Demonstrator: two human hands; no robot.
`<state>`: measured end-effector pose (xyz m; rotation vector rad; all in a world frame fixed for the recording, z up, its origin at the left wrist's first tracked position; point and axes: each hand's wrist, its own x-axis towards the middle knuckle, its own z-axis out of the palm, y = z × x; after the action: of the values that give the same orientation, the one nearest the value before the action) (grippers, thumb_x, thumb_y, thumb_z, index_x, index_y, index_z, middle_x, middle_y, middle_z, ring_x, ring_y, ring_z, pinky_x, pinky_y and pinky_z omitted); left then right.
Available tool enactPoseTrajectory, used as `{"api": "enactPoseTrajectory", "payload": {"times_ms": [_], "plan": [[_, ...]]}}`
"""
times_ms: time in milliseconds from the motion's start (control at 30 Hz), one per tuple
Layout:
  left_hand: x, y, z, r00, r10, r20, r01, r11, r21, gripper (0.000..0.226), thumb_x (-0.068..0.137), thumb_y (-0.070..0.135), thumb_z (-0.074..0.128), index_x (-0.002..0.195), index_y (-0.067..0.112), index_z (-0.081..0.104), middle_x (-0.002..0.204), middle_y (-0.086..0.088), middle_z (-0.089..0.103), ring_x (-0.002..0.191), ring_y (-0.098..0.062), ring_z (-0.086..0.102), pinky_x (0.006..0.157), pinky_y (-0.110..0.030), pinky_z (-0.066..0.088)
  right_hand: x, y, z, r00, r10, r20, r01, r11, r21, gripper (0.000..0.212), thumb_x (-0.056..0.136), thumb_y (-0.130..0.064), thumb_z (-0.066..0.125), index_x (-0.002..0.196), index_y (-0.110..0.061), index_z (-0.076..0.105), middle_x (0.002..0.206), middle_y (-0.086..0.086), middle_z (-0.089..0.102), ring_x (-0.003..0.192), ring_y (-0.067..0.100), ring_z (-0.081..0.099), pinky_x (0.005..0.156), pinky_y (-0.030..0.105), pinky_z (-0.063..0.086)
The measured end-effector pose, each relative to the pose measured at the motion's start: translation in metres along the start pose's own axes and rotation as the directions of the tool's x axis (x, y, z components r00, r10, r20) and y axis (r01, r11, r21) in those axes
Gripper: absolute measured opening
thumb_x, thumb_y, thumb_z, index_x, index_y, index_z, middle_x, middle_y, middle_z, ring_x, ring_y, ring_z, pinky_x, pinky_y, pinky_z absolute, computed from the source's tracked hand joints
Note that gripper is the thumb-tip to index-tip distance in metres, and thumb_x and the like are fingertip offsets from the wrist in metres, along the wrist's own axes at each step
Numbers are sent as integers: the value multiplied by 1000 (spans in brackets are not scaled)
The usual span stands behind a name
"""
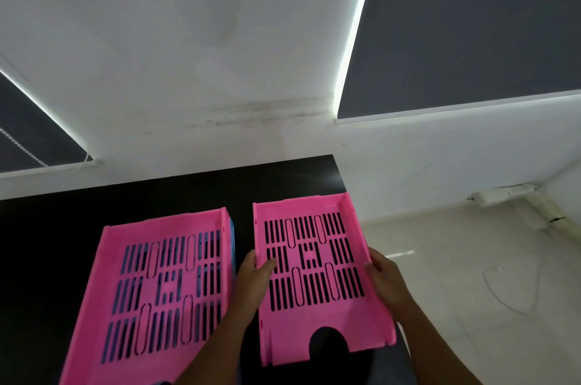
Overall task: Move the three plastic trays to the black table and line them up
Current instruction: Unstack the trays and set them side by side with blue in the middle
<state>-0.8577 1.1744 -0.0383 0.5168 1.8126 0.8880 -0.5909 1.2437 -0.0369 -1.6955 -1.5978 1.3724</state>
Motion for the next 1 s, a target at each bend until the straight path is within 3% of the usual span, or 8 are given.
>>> {"api": "enactPoseTrajectory", "payload": {"times_ms": [233, 400, 500, 600, 667, 767, 867, 1000], "plan": [[-11, 29, -26, 992, 117, 37, -118, 992, 38, 51, 95, 28, 60, 143, 28, 47, 139, 2, 61, 84, 10, 68, 74, -26, 57, 6, -24, 21, 969, 2, -248, -36, 990, -134, 26, 102, -18, 47, 115, -12, 69, 77, -17, 63, 64, -8, 58, 49, 6, 43], [-26, 41, -87, 954, 285, -89, -281, 958, 55, 56, 95, 30, 60, 149, 28, 42, 155, -4, 45, 139, -21, 45, 109, -44, 40, 4, -78, 69, 959, -18, -283, 0, 998, -63, 41, 101, -15, 51, 142, -10, 53, 134, 12, 65, 110, 25, 66, 99, 44, 53], [-31, 37, -141, 919, 338, -201, -329, 941, 78, 52, 97, 29, 58, 147, 27, 46, 139, -4, 60, 125, -16, 58, 100, -38, 48, -4, -112, 115, 986, -53, -155, 55, 998, 8, 45, 101, -16, 55, 146, -11, 50, 147, 10, 55, 133, 26, 54, 110, 41, 42], [-35, 21, -199, 864, 364, -347, -340, 931, 132, 48, 100, 26, 55, 146, 28, 46, 94, 7, 70, 67, 8, 67, 57, -13, 56, -17, -130, 163, 997, -76, -7, 77, 994, 73, 47, 101, -19, 57, 146, -11, 49, 149, 8, 54, 136, 20, 50, 106, 29, 37], [-37, 5, -234, 832, 336, -441, -312, 941, 127, 52, 99, 25, 56, 149, 30, 41, 118, 6, 67, 88, 12, 67, 68, -15, 59, -29, -135, 193, 994, -74, 86, 68, 995, 75, 48, 101, -23, 57, 147, -17, 49, 149, 1, 54, 136, 15, 49, 108, 30, 38], [-41, -17, -274, 889, 153, -432, -107, 986, 128, 69, 97, 33, 58, 157, 31, 24, 161, -1, 31, 131, -21, 54, 100, -47, 51, -49, -133, 229, 976, -95, 195, 84, 994, 64, 37, 102, -27, 53, 124, -56, 62, 118, -29, 69, 108, -11, 64, 93, 20, 53], [-42, -36, -279, 951, 96, -293, -86, 995, 47, 53, 96, 32, 60, 145, 35, 41, 113, 16, 63, 78, 4, 71, 61, -25, 53, -61, -124, 251, 981, -110, 158, 109, 994, 19, 34, 104, -28, 47, 134, -36, 60, 107, -12, 74, 96, 3, 72, 85, 36, 62], [-35, -44, -286, 959, 159, -236, -175, 984, -46, 32, 96, 29, 59, 126, 39, 55, 103, 4, 73, 75, -3, 76, 57, -21, 55, -64, -135, 261, 991, -118, 65, 118, 993, 3, 36, 105, -20, 43, 139, -17, 57, 106, -2, 74, 90, 9, 74, 79, 36, 64]]}}
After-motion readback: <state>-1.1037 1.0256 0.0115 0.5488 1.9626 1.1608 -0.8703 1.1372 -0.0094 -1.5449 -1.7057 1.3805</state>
